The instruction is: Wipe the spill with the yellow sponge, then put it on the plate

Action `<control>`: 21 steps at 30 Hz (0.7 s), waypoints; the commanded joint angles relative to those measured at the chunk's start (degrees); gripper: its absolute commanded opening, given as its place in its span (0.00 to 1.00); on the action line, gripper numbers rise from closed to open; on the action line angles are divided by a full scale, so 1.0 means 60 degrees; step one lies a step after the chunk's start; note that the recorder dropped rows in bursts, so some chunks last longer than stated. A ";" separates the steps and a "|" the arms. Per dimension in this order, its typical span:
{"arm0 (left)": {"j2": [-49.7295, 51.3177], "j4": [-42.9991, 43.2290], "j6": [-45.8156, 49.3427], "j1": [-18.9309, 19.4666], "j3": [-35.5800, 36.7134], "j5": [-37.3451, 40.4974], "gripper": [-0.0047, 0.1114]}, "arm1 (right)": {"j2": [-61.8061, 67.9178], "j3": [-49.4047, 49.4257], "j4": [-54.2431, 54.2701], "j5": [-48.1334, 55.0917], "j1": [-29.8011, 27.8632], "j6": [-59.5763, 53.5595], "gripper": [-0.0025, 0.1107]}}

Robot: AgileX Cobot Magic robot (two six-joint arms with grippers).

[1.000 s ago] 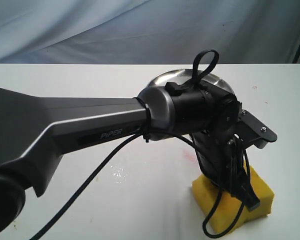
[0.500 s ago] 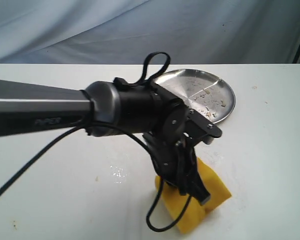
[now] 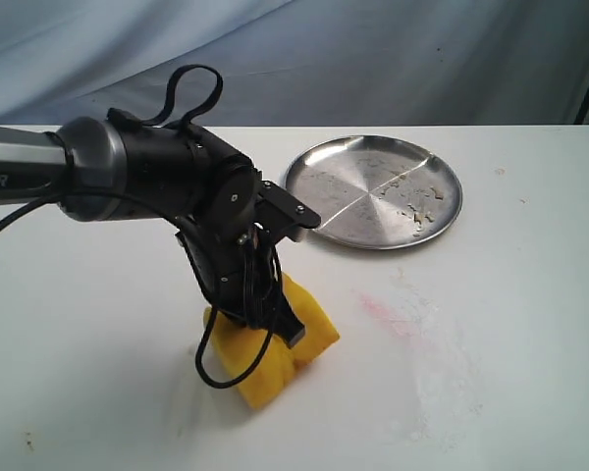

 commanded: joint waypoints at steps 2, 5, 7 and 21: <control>0.0053 0.0480 -0.0236 0.0477 0.0302 0.0400 0.04 | -0.0023 0.0035 -0.0065 -0.0029 -0.0078 0.0003 0.02; 0.0053 0.0559 -0.0318 0.0537 0.0687 0.0290 0.04 | -0.0023 0.0035 -0.0065 -0.0029 -0.0078 0.0003 0.02; 0.0053 0.0559 -0.0318 0.0537 0.0960 0.0058 0.04 | -0.0023 0.0035 -0.0065 -0.0029 -0.0078 0.0003 0.02; -0.0151 -0.1080 -0.0244 0.0516 0.1150 -0.3331 0.04 | -0.0023 0.0035 -0.0065 -0.0029 -0.0078 0.0003 0.02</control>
